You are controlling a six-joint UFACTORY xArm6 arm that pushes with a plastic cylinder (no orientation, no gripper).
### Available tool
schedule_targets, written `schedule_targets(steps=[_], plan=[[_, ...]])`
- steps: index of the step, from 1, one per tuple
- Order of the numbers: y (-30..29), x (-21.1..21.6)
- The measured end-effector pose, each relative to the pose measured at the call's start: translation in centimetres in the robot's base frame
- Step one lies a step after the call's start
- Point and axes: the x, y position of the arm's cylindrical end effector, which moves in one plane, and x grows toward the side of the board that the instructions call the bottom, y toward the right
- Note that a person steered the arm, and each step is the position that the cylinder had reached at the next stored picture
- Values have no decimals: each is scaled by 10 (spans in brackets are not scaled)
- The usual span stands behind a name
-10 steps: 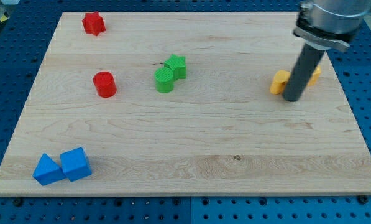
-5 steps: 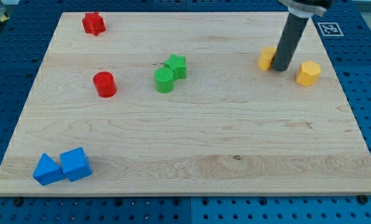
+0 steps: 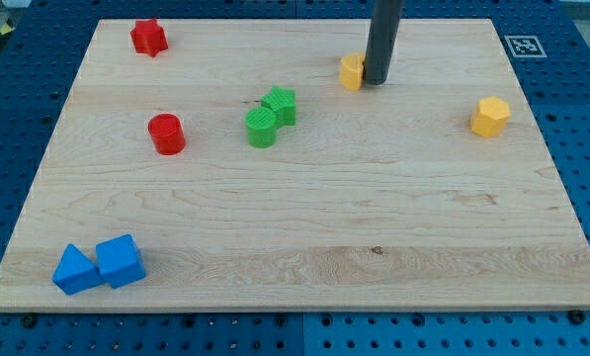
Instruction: Slide the heart towards the top center
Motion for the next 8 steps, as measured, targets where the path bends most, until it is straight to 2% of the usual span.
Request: schedule_targets(steps=[3,6,8], plan=[[-14,17],[-23,-23],[-31,27]])
